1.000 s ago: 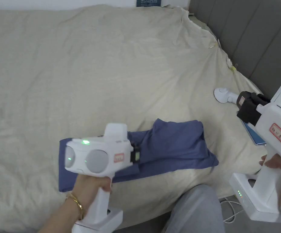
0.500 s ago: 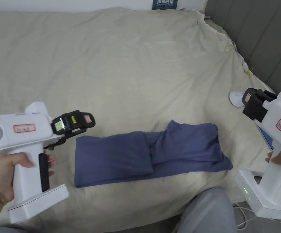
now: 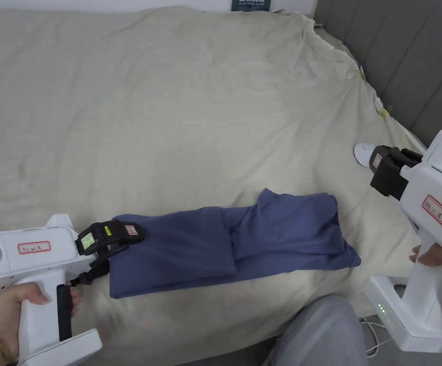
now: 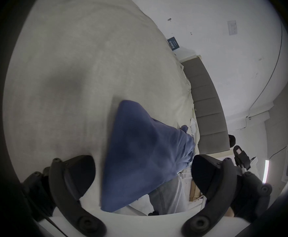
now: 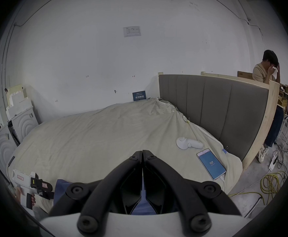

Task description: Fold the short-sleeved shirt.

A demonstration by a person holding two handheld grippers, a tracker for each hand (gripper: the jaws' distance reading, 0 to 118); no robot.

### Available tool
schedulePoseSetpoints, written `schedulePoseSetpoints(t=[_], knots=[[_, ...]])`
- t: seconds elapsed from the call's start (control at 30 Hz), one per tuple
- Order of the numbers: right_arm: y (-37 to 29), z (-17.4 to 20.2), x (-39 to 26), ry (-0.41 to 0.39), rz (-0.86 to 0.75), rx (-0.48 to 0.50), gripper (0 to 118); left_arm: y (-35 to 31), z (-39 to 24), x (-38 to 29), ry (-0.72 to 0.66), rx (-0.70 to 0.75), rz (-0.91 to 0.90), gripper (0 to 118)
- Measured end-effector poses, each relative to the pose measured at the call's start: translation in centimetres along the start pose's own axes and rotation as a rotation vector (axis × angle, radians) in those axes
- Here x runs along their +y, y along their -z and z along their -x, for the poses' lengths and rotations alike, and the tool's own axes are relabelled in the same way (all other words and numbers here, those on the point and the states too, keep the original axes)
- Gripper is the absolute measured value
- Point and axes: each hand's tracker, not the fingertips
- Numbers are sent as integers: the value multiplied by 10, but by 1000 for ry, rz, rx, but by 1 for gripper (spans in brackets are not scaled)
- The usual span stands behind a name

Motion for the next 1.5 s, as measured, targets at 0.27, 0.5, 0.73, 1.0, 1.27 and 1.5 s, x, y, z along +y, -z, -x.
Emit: schedulePoseSetpoints(t=[0.27,0.5,0.73,1.0,1.27,1.5], knots=[[-1,1,-3,2,14,-13,0,12,-3,-3,86,137,22,16],[2,3,-3,-7,23,-13,0,8,-31,-2,46,254,-8,8],[5,5,-4,-10,31,0,0,-56,-39,13,58,349,-127,6],[12,9,-4,-3,33,31,0,-129,-61,18,159,668,-279,6],[13,10,-6,8,33,52,0,-104,-146,-14,301,570,-278,6],[2,-7,-10,51,24,21,0,-28,-195,-40,494,488,-145,6]])
